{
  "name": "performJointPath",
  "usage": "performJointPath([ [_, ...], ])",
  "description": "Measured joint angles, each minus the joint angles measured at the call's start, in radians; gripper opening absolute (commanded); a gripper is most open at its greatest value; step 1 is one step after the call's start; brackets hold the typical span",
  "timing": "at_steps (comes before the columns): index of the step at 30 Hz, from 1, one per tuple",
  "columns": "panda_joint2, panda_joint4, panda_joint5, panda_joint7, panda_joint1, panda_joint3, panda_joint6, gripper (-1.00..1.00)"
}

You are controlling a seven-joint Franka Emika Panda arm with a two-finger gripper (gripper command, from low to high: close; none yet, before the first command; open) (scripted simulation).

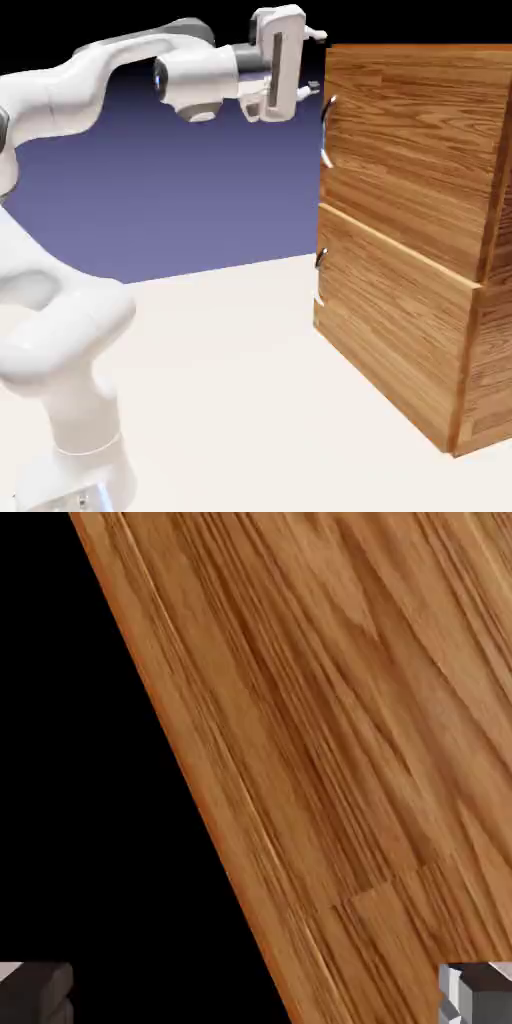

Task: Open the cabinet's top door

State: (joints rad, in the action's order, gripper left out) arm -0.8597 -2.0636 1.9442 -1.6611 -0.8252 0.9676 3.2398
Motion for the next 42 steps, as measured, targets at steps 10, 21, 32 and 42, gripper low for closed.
performJointPath([
  [10, -0.065, 0.167, 0.435, -0.206, -0.187, 0.216, 0.045, 0.00],
  [21, -0.130, 0.336, 0.874, -0.414, -0.376, 0.435, 0.091, 0.00],
  [32, -0.103, 0.482, 0.782, -0.499, -0.561, 0.550, 0.098, -1.00],
  [42, -0.119, 0.421, 0.376, -0.934, -0.556, 0.590, 0.089, -1.00],
])
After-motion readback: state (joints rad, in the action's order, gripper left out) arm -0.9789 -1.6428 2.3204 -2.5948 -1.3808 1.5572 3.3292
